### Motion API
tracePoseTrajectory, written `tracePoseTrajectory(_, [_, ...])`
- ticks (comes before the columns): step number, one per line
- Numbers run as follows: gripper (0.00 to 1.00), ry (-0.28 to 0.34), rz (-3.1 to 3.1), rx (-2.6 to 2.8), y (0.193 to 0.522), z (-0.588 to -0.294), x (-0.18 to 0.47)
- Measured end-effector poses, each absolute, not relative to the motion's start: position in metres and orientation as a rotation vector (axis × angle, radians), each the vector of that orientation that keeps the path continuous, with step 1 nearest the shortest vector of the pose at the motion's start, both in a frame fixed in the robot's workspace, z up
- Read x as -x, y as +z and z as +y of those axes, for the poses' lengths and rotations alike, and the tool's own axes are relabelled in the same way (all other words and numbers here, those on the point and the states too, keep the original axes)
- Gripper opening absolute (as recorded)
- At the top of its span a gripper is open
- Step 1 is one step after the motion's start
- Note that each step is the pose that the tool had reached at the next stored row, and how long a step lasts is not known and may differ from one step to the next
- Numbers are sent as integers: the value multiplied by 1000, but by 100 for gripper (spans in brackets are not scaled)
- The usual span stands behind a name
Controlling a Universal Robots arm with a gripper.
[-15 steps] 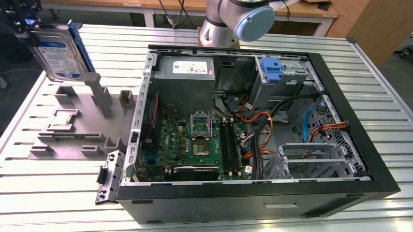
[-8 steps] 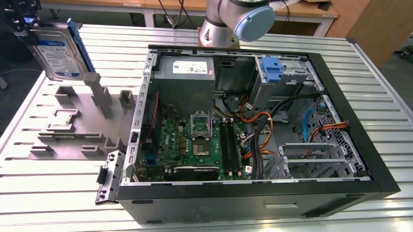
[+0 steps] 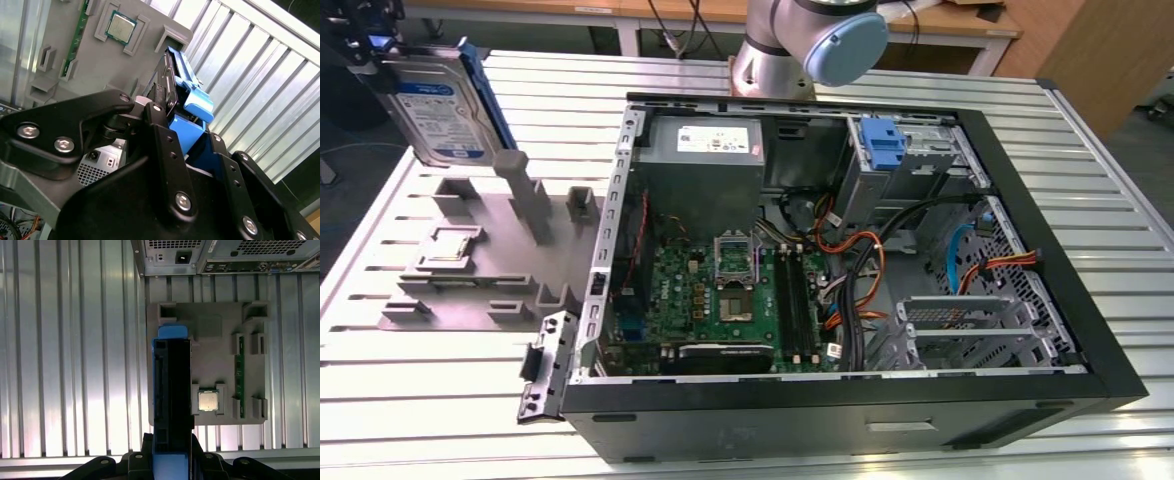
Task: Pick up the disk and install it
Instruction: 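Pick up the disk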
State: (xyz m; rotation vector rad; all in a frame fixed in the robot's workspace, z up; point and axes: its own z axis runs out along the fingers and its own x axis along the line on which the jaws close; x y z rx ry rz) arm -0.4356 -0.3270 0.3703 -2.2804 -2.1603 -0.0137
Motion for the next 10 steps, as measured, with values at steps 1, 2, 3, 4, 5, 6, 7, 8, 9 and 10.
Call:
tracePoseTrajectory(1, [37,-14,-2160,2280,371,-327,436])
tracePoseTrajectory(2, [37,-14,-2160,2280,371,-327,436])
tracePoseTrajectory(3, [37,-14,-2160,2280,371,-327,436])
tracePoseTrajectory(4, [37,-14,-2160,2280,371,-327,436])
tracePoseTrajectory(5, [37,-14,-2160,2280,371,-327,436])
tracePoseTrajectory(6, [37,-14,-2160,2280,371,-327,436])
tracePoseTrajectory(7, [37,-14,-2160,2280,372,-327,436])
tracePoseTrajectory(8, [37,-14,-2160,2280,372,-327,436])
tracePoseTrajectory(9, [37,-14,-2160,2280,372,-327,436])
tracePoseTrajectory(10, [37,-13,-2160,2280,372,-327,436])
